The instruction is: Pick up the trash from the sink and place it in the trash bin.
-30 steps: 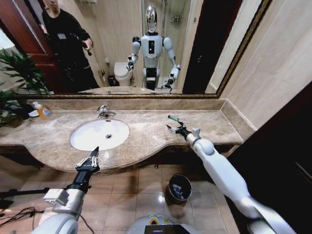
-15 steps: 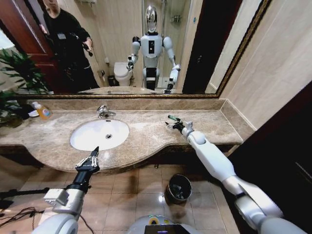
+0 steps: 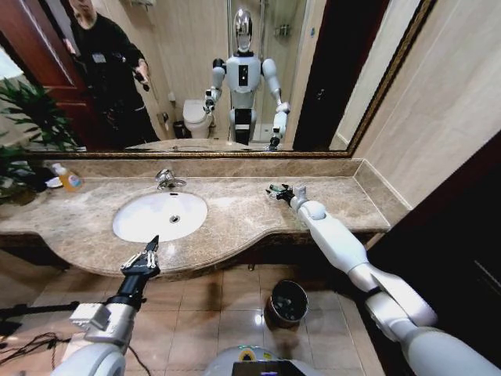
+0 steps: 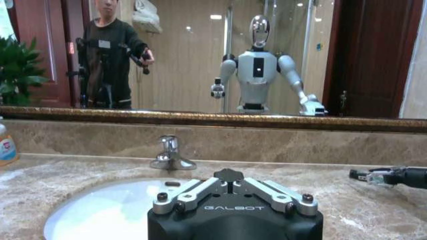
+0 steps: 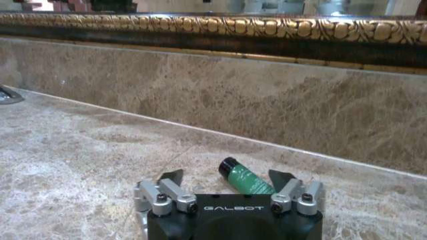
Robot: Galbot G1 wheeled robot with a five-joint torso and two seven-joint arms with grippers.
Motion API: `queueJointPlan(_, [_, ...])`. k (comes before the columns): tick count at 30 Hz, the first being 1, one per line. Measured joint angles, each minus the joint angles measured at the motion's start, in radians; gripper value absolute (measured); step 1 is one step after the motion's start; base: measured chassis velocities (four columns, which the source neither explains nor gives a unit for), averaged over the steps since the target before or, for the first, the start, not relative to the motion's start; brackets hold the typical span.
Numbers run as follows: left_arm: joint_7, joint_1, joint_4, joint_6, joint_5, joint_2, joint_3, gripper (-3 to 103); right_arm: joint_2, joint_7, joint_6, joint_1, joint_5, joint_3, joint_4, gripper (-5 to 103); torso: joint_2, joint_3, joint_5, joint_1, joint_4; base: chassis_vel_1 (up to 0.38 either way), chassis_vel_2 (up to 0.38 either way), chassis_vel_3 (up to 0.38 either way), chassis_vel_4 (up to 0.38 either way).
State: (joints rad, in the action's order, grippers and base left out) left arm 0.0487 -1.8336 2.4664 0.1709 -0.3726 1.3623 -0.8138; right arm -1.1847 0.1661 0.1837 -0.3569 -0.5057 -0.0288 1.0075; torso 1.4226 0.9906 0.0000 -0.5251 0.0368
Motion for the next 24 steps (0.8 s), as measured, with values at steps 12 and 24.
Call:
queueJointPlan(12, [0.000, 0.000, 0.000, 0.000, 0.000, 0.000, 0.000, 0, -0.006, -0.003, -0.004, -0.011, 0.015, 0.011, -0.012, 48, 0.000, 0.000, 0.0000, 0.000, 0.0000, 0.000, 0.000, 0.000, 0.000])
queueJointPlan(24, [0.000, 0.000, 0.000, 0.000, 0.000, 0.000, 0.000, 0, 0.015, -0.026, 0.005, -0.036, 0.014, -0.012, 0.036, 30, 0.000, 0.000, 0.0000, 0.000, -0.0001, 0.000, 0.000, 0.000, 0.000])
